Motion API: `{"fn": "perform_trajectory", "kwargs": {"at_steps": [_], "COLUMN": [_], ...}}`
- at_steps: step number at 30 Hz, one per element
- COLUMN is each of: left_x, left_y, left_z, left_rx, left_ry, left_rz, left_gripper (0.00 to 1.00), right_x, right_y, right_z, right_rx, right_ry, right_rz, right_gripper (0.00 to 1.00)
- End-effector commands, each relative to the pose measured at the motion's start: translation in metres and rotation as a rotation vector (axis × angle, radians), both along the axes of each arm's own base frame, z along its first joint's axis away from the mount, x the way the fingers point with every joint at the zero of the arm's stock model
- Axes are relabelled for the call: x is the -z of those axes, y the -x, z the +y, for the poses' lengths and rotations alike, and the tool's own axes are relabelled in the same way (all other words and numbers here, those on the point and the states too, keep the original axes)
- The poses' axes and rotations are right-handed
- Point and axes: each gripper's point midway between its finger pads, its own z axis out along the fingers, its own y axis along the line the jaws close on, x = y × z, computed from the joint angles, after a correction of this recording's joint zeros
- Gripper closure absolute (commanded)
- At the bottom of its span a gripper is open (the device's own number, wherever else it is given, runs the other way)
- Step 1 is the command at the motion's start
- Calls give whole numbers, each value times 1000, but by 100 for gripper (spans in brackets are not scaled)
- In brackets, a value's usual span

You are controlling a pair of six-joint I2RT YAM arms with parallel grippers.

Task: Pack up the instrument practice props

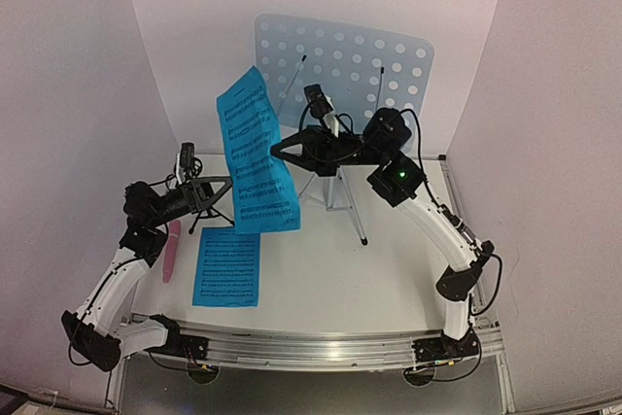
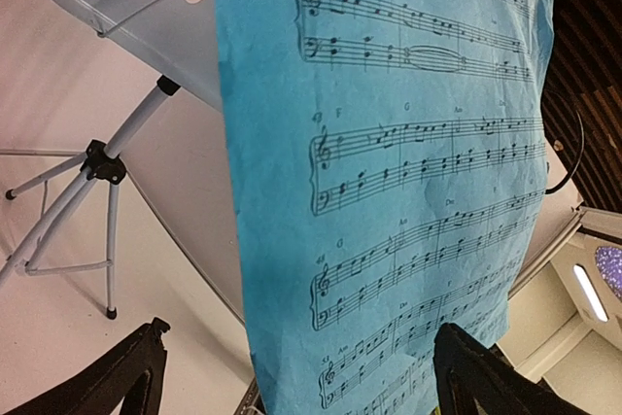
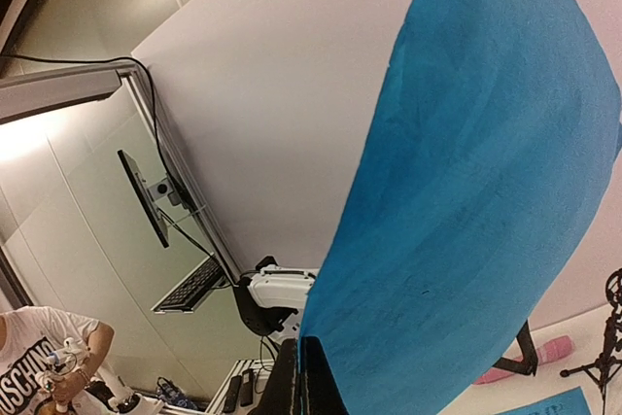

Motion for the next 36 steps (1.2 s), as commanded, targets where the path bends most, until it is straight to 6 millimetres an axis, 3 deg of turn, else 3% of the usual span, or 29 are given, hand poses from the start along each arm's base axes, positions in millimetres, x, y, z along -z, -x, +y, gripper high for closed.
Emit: {"fn": "perform_trajectory", "kwargs": {"at_steps": [1, 7, 11, 16, 23, 29, 36], "left_x": [-20, -7, -12, 2, 39, 70, 114], "left_y": [2, 11, 9, 7, 4, 7, 20], "left_z": [5, 7, 15, 24, 60, 97, 119], "left_rx": [-27, -21, -59, -124, -343, -474, -477], "left_ry": [40, -13, -26, -127, -434, -701, -910], "left_rz": [-47, -28, -19, 17, 39, 38, 111], "left_gripper": [20, 68, 96, 100, 100, 100, 100], "right_x": [-12, -6, -1, 13, 59, 126, 204], "right_y": [9, 6, 3, -3, -31, -41, -41], "right_z": [-2, -2, 0, 0, 2, 25, 63], "right_rx": [-32, -20, -11, 37, 200, 312, 374], "right_ry": [-45, -29, -19, 10, 92, 246, 418], "right_rz": [-38, -25, -5, 27, 163, 292, 427], "right_gripper": [100, 100, 100, 100, 100, 100, 100]}}
